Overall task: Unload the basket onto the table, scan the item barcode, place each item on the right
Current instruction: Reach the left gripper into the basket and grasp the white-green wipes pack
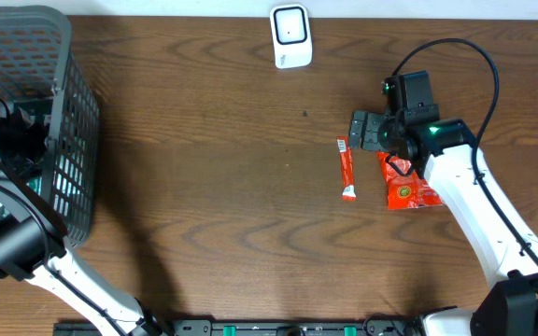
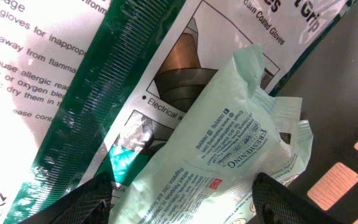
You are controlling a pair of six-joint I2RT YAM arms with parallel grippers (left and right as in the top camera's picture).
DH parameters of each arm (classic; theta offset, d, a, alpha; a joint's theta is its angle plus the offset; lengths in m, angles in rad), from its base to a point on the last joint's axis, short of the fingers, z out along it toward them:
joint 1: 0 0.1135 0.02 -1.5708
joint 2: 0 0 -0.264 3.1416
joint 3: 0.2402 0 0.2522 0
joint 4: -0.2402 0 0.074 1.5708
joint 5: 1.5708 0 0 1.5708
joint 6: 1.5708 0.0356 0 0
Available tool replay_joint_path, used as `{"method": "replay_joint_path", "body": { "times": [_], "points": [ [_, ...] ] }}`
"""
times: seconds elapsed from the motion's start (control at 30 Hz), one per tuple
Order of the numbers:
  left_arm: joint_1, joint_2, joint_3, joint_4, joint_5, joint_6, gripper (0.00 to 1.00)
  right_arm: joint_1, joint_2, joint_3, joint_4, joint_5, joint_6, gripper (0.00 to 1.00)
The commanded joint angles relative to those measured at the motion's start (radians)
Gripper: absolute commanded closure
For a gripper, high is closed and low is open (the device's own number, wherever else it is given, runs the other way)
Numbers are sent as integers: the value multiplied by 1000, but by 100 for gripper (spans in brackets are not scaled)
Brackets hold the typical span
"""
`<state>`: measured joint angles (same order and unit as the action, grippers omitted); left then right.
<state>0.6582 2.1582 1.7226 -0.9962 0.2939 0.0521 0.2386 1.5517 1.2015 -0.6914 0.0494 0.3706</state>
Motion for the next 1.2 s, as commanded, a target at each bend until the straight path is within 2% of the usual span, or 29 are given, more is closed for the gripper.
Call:
{"method": "replay_joint_path", "body": {
  "times": [0.0,0.23,0.3,0.37,0.4,0.43,0.5,0.57,0.8,1.17],
  "points": [
    [0,13,-21,-9,8,-4,27,-2,5,5,-1,13,-12,1],
    [0,13,-89,30,2,-5,27,-2,5,5,-1,13,-12,1],
    [0,13,-106,40,2,-24,30,-2,5,5,-1,13,-12,1],
    [0,11,-106,41,13,-53,46,-2,5,5,-1,13,-12,1],
    [0,7,-104,40,13,-68,57,-1,5,5,-1,13,-12,1],
    [1,-2,-96,37,13,-76,75,-2,5,5,-1,13,-12,1],
    [2,-19,-84,33,13,-76,89,-2,5,5,-1,13,-12,1],
    [3,-45,-72,33,13,-85,92,-2,5,5,-1,13,-12,1],
    [10,-189,-13,41,12,-175,93,-2,5,5,-1,13,-12,1],
    [24,-621,13,121,8,-385,92,-2,5,5,-1,13,-12,1]
  ]
}}
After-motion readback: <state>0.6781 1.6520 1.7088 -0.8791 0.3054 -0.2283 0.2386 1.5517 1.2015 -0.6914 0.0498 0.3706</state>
